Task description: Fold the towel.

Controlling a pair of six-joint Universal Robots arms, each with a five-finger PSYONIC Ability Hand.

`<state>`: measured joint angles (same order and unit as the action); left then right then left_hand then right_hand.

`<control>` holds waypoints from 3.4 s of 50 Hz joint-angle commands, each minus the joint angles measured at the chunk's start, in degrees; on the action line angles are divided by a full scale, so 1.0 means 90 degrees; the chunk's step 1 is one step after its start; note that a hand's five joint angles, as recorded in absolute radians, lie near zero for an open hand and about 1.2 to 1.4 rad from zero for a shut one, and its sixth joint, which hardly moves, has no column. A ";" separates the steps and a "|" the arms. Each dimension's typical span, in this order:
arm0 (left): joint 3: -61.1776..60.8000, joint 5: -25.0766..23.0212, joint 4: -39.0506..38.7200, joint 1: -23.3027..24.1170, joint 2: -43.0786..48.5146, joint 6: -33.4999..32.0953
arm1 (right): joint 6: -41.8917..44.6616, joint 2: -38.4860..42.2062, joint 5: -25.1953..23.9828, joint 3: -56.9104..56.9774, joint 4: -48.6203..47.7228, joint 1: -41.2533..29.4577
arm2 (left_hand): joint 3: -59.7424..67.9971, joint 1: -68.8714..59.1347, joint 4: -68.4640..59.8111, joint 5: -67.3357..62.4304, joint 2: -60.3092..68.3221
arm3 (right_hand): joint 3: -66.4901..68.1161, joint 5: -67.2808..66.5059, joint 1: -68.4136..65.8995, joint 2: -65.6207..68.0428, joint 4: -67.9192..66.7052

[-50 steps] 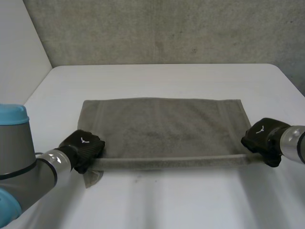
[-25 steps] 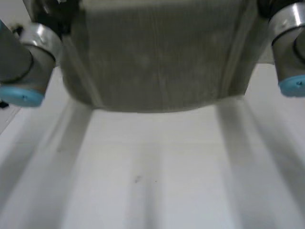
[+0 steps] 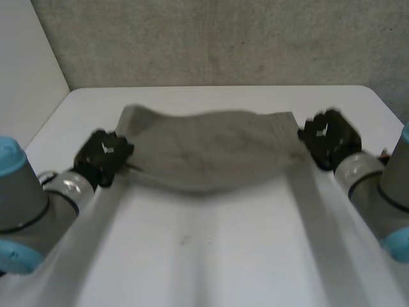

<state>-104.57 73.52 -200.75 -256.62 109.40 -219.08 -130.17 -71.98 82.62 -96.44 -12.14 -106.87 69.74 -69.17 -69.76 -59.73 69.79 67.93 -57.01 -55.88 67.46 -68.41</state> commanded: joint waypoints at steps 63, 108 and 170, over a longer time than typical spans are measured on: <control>-0.0685 -0.0464 0.0832 -0.0695 -0.0409 -0.1616 | -0.0048 -0.0264 -0.0421 -0.0730 0.0519 0.0976 | -0.2203 0.2140 0.2205 0.2202 -0.2208 | 0.1341 -0.1443 -0.2680 0.1393 -0.1288; -0.1203 -0.1626 0.0753 -0.0793 -0.0896 -0.0433 | -0.0048 -0.0128 -0.0421 -0.0778 0.0421 0.0966 | -0.3866 0.3803 0.3868 0.3865 -0.3872 | 0.1341 -0.1443 -0.2680 0.1393 -0.1288; -0.0002 -0.2329 0.1905 -0.0832 0.0647 -0.3919 | -0.0039 0.0234 -0.0421 -0.0788 0.0372 0.0966 | -0.2577 0.2514 0.2579 0.2576 -0.2582 | 0.1341 -0.1443 -0.2680 0.1393 -0.1288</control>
<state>-105.69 51.84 -182.99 -262.64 114.95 -254.27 -130.52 -69.93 78.84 -103.69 -8.79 -98.17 37.75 -37.91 -37.78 -27.70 37.76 67.93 -57.33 -55.88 67.46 -68.41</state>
